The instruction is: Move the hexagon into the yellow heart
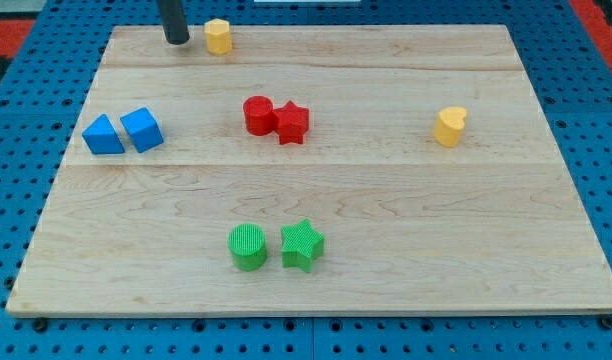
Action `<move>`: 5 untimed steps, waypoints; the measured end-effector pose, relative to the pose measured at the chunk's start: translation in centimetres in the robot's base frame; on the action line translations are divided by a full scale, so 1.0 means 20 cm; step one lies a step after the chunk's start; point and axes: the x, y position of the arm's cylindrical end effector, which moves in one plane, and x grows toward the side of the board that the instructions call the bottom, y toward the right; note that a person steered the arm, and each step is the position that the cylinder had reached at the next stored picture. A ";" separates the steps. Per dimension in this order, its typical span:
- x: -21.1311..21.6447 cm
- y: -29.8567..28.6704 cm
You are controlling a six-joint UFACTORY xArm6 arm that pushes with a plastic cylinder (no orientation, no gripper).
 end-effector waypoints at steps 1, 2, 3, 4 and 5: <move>-0.01 0.48; -0.03 0.79; -0.09 0.81; 0.01 1.27; 0.21 1.62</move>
